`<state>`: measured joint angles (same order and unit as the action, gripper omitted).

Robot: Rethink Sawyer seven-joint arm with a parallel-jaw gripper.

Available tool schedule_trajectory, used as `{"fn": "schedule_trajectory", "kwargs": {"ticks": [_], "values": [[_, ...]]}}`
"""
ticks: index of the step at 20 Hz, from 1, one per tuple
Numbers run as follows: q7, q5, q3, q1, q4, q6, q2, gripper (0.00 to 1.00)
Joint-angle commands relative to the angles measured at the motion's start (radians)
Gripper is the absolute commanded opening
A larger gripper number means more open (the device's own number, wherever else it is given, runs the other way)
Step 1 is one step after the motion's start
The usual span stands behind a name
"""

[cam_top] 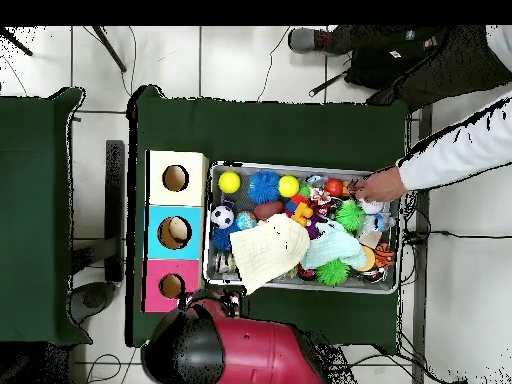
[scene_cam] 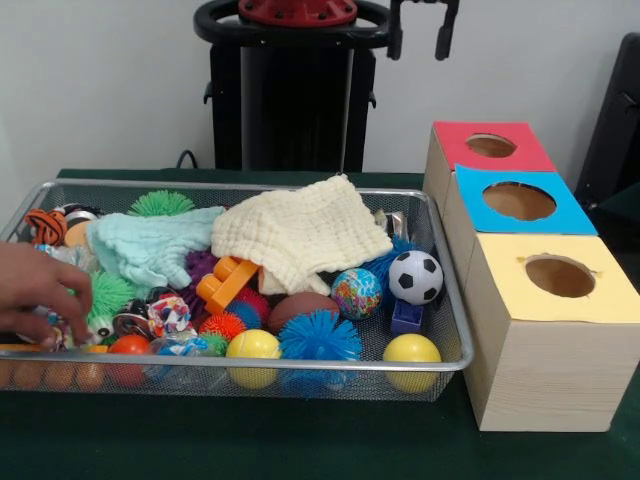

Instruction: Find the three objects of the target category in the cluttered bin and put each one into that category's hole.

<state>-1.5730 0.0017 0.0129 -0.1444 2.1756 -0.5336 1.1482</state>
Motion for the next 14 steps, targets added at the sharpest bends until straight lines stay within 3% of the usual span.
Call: {"fn": "schedule_trajectory", "kwargs": {"ticks": [1, 6, 14], "values": [[0.042, -0.072, 0.11, -0.074, -0.082, 0.017, -0.103, 1.0], [0.05, -0.092, 0.158, -0.119, -0.085, 0.075, -0.139, 1.0], [0.062, -0.139, 0.197, -0.168, -0.097, 0.032, -0.136, 1.0]]}}
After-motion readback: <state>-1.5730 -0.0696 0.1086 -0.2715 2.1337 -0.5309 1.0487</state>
